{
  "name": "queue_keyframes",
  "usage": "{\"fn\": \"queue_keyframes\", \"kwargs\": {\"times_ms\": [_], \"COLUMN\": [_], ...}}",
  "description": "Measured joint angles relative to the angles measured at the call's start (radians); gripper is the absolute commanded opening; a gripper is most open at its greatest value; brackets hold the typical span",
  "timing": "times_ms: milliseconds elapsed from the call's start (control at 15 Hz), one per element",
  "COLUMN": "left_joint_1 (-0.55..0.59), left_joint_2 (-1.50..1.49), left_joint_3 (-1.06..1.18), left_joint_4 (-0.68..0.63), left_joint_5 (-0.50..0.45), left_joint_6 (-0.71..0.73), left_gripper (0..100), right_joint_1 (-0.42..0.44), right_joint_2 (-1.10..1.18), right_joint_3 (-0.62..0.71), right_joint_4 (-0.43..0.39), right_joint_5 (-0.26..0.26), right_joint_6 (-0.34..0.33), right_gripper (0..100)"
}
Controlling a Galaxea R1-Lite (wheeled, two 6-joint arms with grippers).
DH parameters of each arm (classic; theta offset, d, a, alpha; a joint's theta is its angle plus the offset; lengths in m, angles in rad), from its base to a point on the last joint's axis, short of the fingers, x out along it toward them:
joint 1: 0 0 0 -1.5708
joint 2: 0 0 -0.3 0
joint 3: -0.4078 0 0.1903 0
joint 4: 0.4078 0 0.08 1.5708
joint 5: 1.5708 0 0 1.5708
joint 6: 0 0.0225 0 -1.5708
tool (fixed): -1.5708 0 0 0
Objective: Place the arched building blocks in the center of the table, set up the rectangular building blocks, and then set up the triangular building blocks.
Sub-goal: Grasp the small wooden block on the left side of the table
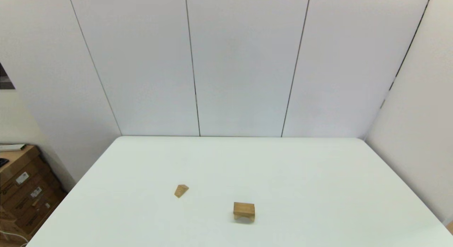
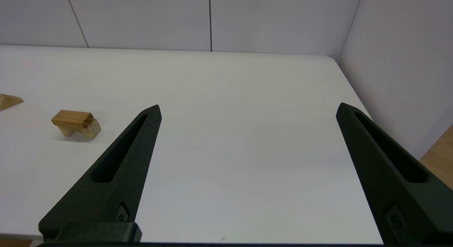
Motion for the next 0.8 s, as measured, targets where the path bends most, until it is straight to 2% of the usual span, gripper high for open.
{"fn": "queue_keyframes", "kwargs": {"times_ms": [467,667,800], "left_joint_1": [0.000,0.000,0.000], "left_joint_2": [0.000,0.000,0.013], "left_joint_3": [0.000,0.020,0.017], "left_joint_4": [-0.002,-0.066,-0.051], "left_joint_5": [0.000,-0.001,0.001], "left_joint_6": [0.002,0.010,0.006], "left_gripper": [100,100,100], "right_joint_1": [0.000,0.000,0.000], "right_joint_2": [0.000,0.000,0.000], "right_joint_3": [0.000,0.000,0.000], "right_joint_4": [0.000,0.000,0.000], "right_joint_5": [0.000,0.000,0.000], "right_joint_6": [0.000,0.000,0.000], "right_gripper": [100,100,100]}}
